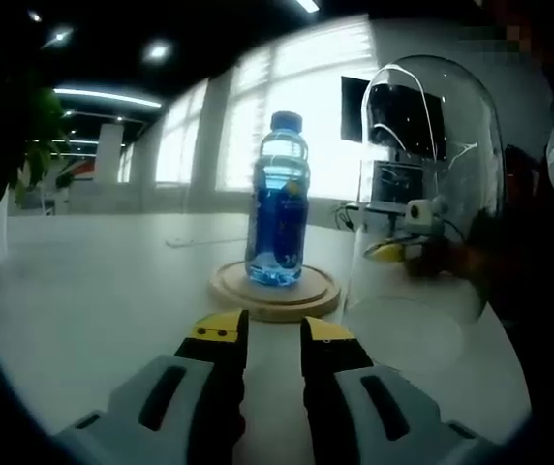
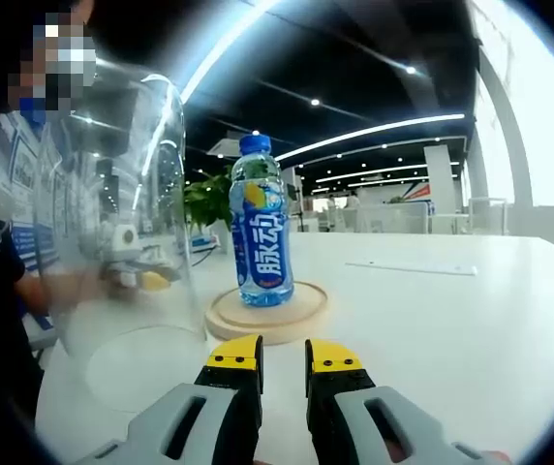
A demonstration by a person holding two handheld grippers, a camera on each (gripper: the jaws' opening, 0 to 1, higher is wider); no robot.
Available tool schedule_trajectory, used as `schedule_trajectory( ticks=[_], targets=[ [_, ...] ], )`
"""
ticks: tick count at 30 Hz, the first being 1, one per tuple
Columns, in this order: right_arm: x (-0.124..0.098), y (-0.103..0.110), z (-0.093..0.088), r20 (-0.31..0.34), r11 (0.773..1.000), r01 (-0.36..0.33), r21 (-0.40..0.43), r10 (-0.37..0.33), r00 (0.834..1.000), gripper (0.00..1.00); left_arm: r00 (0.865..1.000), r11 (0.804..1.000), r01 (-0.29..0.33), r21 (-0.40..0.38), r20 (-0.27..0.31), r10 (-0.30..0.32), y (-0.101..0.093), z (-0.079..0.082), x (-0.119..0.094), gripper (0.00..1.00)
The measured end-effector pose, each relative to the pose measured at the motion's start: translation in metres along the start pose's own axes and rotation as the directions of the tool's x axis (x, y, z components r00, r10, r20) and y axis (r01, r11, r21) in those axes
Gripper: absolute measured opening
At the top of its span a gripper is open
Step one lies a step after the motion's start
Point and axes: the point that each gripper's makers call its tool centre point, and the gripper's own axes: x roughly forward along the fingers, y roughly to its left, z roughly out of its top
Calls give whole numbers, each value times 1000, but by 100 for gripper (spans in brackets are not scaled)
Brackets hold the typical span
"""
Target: Open the cover put in the Mizone put the cover back on
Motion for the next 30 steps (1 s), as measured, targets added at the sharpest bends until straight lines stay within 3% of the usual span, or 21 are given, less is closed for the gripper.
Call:
schedule_trajectory(
  ticks=[13,20,26,30],
  targets=[
    [-1,-1,1,3,1000,-1,-1,1,1000,11,1000,1000,27,-3,9,-27,-6,2,0,19],
    [-3,1,7,27,1000,-5,-9,5,1000,11,997,998,58,-19,53,-57,-12,13,-5,21],
    [-12,8,23,96,999,-50,-11,51,994,16,989,992,122,-32,91,-119,-26,23,-10,23],
    [-20,15,39,171,992,-118,32,111,979,18,972,980,190,-53,151,-181,-40,37,-14,25]
  ],
)
